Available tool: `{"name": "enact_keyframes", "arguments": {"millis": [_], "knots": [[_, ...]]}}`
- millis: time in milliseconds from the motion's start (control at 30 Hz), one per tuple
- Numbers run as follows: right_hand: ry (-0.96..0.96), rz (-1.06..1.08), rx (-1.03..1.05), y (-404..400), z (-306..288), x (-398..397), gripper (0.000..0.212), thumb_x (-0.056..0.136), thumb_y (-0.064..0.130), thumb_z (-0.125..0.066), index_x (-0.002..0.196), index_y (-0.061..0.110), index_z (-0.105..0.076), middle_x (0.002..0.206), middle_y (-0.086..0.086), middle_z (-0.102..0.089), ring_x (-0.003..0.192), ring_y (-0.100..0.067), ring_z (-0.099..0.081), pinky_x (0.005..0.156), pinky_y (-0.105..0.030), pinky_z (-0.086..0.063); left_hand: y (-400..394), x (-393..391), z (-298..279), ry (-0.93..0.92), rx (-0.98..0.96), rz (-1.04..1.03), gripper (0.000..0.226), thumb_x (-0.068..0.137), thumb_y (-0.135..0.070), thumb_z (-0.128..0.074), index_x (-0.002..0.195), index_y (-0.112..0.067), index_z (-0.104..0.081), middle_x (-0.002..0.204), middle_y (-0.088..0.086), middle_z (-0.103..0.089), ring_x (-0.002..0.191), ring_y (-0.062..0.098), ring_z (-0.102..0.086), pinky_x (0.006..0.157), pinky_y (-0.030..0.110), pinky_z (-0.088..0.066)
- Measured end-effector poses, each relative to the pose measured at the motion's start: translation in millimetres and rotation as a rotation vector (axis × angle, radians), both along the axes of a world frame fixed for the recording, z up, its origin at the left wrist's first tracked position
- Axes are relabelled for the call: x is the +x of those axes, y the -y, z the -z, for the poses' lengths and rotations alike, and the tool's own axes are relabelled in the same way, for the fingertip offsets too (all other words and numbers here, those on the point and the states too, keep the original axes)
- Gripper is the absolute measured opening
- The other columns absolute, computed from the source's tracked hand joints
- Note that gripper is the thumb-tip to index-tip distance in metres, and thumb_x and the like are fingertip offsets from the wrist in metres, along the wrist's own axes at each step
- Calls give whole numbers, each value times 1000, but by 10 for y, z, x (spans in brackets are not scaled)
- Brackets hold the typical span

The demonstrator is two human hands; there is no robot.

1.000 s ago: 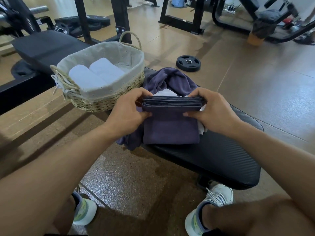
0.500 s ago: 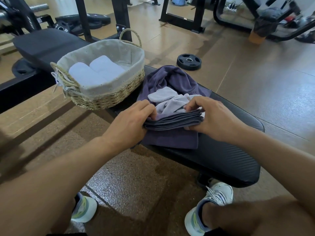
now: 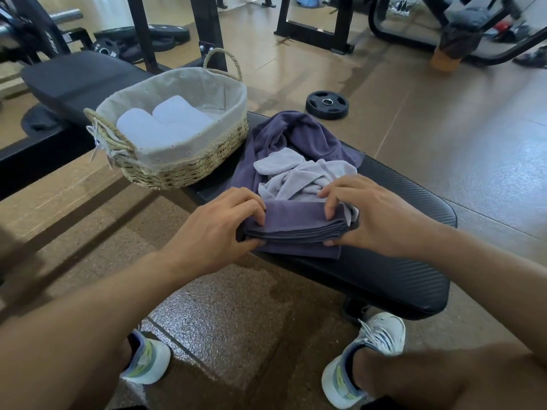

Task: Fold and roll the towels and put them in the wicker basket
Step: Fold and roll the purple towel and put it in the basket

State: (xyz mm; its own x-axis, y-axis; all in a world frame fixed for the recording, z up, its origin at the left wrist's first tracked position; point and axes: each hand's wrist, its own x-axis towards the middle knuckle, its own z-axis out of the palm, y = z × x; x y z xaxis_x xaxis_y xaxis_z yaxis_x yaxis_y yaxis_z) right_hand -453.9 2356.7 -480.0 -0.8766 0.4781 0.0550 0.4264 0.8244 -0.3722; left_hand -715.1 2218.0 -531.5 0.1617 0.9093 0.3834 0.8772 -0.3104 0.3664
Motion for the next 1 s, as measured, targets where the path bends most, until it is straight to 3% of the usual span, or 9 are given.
{"name": "enact_keyframes", "arguments": {"millis": [200, 333, 567, 667, 833, 933, 1000], "knots": [[229, -52, 307, 114, -88, -41, 54, 66, 80, -67, 99, 38, -61, 115, 15, -52, 108, -13, -47, 92, -26, -34, 4, 0, 26, -47, -84, 42, 51, 65, -32, -91, 101, -23, -56, 120, -5, -58, 111, 21, -59, 88, 43, -52], [220, -91, 389, 200, -66, -126, 52, 67, 76, -69, 99, 36, -62, 105, 11, -54, 99, -15, -50, 86, -32, -43, -3, -11, 34, -44, -100, 29, 48, 67, -24, -86, 104, -23, -54, 121, -6, -57, 113, 21, -58, 90, 44, -52], [311, -83, 439, 262, 28, -220, 56, 67, 71, -71, 101, 31, -51, 103, 8, -52, 97, -18, -49, 82, -36, -45, -1, 37, 75, -31, -86, 7, 43, 70, -20, -75, 106, -23, -52, 125, -5, -57, 117, 21, -59, 94, 43, -50], [307, -46, 463, 293, 36, -243, 57, 66, 70, -72, 100, 29, -51, 102, 8, -52, 95, -18, -50, 81, -36, -45, 5, 48, 66, 30, -77, -32, 37, 72, -16, -71, 103, -24, -54, 121, -5, -63, 115, 22, -64, 91, 42, -52], [247, 27, 441, 348, 16, -259, 69, 66, 76, -68, 112, 29, -50, 107, 9, -53, 97, -17, -51, 85, -36, -45, 7, 48, -44, 294, -123, -148, 34, 67, -26, -68, 100, -31, -60, 107, -10, -73, 99, 11, -71, 87, 38, -56], [206, 22, 369, 330, -20, -248, 62, 76, 66, -67, 125, 32, -51, 117, 10, -56, 109, -17, -53, 94, -35, -42, 17, 37, -163, 447, -190, -176, 29, 68, -24, -73, 95, -31, -62, 96, -12, -75, 90, 2, -71, 83, 35, -59], [147, 18, 278, 308, -47, -230, 54, 82, 56, -68, 128, 32, -53, 122, 11, -58, 114, -15, -53, 100, -34, -41, 27, 15, -233, 488, -221, -153, 30, 69, -21, -77, 94, -29, -63, 94, -12, -75, 88, 5, -72, 83, 37, -59]]}}
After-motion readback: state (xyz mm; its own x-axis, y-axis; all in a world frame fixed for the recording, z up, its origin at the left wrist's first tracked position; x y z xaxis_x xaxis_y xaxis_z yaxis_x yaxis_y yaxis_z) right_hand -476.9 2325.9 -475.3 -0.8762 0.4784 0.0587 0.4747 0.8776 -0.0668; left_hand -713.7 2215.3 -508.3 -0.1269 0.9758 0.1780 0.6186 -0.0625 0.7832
